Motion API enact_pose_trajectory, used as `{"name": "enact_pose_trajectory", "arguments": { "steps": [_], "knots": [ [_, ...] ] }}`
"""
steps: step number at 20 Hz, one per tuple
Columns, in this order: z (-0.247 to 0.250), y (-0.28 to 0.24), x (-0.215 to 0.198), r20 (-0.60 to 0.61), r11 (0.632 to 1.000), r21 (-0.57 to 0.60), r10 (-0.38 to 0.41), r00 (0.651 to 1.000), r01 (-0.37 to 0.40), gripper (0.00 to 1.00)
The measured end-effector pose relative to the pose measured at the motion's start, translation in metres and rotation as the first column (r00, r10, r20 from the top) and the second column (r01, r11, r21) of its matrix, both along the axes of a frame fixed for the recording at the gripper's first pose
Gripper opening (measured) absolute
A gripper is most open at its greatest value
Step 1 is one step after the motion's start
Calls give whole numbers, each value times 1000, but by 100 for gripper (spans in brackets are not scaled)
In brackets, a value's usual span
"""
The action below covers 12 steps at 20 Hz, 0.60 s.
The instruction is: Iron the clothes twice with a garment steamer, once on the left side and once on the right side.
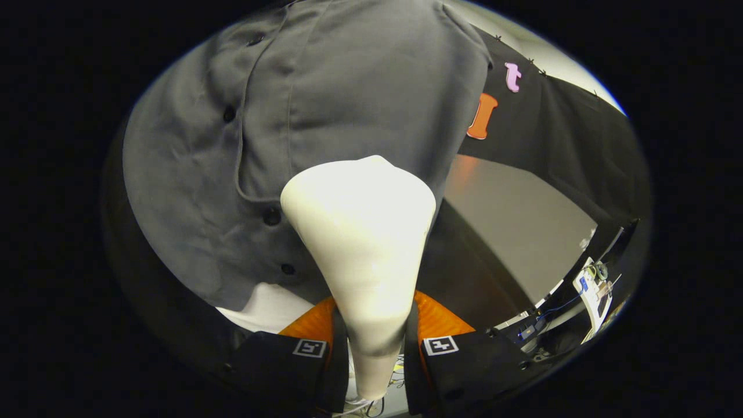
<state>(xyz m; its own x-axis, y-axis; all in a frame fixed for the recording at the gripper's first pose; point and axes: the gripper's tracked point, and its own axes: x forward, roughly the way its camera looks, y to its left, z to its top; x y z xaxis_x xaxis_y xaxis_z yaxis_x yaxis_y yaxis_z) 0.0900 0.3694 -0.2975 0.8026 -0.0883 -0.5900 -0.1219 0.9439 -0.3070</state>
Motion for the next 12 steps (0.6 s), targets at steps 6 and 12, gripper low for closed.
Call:
{"name": "enact_pose_trajectory", "arguments": {
  "steps": [6, 12],
  "knots": [
    [120, 51, -4, 116, 1000, 16, 14, 993, -16, 47],
    [189, 96, 5, 188, 998, 44, 35, 982, -44, 46]
  ]
}}
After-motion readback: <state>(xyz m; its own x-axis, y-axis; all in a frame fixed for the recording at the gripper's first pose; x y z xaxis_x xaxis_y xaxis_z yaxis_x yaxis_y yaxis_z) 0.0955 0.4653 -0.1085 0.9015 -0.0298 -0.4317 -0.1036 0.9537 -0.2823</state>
